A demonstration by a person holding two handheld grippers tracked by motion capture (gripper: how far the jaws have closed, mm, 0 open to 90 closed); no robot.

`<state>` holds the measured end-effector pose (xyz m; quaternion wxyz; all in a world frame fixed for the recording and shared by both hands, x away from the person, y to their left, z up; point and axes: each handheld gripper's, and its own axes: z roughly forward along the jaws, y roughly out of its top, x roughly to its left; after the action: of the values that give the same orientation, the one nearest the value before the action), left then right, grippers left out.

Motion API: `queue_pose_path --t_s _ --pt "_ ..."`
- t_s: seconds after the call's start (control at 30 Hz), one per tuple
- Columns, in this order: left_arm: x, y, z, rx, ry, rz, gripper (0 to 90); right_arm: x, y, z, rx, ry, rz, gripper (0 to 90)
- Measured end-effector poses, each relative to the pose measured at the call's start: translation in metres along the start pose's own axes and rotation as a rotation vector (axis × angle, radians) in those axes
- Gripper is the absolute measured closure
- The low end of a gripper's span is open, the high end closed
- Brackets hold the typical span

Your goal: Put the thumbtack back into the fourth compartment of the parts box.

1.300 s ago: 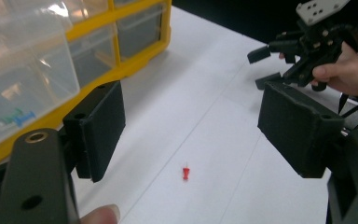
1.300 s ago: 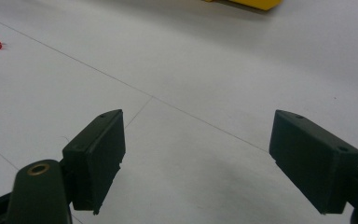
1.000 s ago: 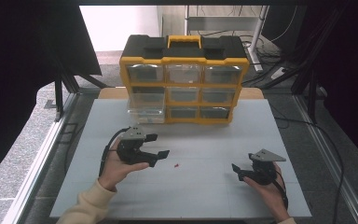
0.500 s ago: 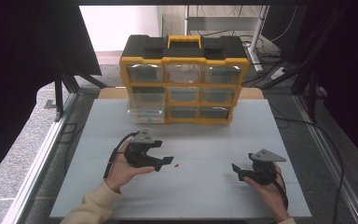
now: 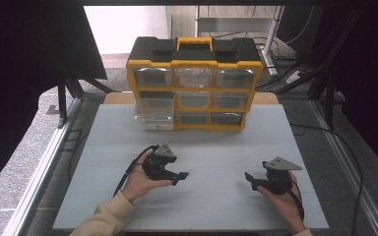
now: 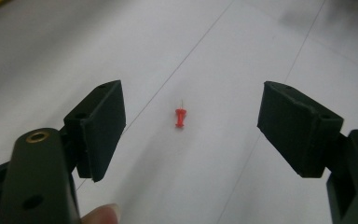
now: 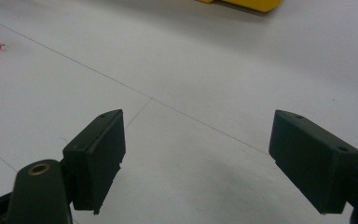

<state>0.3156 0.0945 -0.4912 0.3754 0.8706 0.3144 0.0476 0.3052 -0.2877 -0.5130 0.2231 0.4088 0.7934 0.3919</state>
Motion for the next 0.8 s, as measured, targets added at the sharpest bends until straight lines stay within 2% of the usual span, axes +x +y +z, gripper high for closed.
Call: queue_pose_path --t_s 0.17,0.27,0.37,0.5,0.67,0.8 --pt "-0.001 0.003 0.013 0.036 0.001 0.003 23.3 0.0 0.0 0.0 0.002 -0.001 -0.002 18.8" --pt "-0.001 0.004 0.02 0.072 0.015 0.03 23.8 0.0 0.0 0.001 0.003 -0.001 -0.004 18.8" --pt "-0.001 0.004 0.028 0.097 0.03 0.026 24.8 0.0 0.0 0.0 0.003 -0.002 -0.005 18.8" --pt "0.0 0.005 0.035 0.134 0.053 0.045 27.1 0.0 0.0 0.001 0.005 -0.003 -0.005 18.8" --pt "-0.001 0.004 0.042 0.167 0.082 0.056 32.5 0.001 0.0 0.001 0.01 -0.007 -0.008 18.8" --pt "0.001 0.005 0.045 0.185 0.086 0.067 40.3 0.0 0.0 0.001 0.011 -0.008 -0.006 18.8"
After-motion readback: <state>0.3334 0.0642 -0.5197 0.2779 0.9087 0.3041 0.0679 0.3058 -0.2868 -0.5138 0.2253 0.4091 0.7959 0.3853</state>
